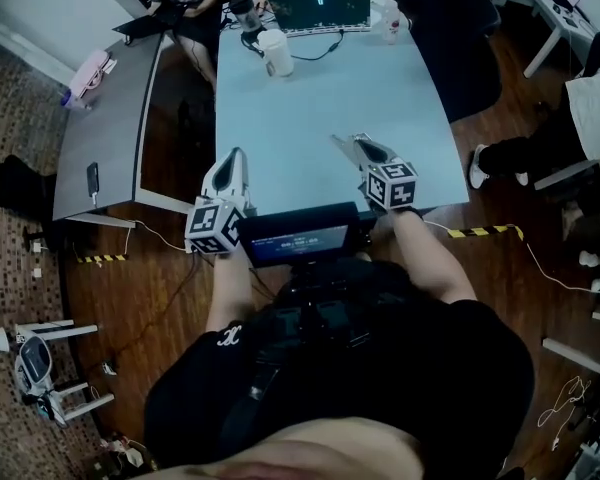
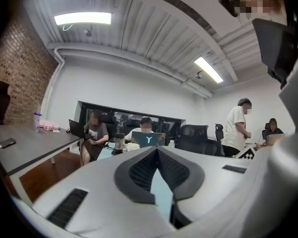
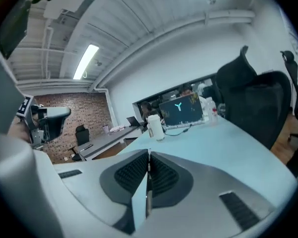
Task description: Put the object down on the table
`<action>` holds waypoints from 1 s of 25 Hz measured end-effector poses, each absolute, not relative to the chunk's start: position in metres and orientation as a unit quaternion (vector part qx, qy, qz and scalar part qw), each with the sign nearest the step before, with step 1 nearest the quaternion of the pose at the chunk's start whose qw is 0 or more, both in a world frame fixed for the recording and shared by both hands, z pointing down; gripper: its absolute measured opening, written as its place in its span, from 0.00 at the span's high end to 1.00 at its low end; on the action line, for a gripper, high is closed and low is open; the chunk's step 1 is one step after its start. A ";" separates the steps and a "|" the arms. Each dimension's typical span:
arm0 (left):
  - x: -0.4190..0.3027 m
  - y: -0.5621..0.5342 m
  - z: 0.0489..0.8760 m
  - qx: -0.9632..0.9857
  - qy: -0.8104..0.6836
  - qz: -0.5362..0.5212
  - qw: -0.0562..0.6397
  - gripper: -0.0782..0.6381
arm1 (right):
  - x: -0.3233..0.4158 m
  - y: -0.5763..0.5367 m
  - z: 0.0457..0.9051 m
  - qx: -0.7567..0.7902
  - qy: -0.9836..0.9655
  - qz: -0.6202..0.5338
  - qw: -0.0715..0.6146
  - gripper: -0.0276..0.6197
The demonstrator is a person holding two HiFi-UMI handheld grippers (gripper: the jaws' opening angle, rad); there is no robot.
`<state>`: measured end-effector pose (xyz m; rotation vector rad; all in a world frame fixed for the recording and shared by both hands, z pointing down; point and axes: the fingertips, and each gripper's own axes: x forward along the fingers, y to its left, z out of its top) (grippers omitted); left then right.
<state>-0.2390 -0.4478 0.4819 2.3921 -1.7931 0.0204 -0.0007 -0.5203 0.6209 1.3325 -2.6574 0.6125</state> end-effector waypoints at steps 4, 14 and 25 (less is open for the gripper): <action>-0.231 -0.444 0.482 0.799 -0.597 0.012 0.072 0.90 | -0.007 -0.525 0.665 0.431 -0.864 0.248 0.084 0.96; -0.249 -0.440 0.483 0.793 -0.604 0.022 0.078 0.90 | -0.011 -0.521 0.751 0.449 -0.824 0.269 0.217 0.91; -0.246 -0.440 0.481 0.788 -0.611 0.023 0.072 0.90 | 0.018 -0.552 0.705 0.489 -0.839 0.148 0.190 0.55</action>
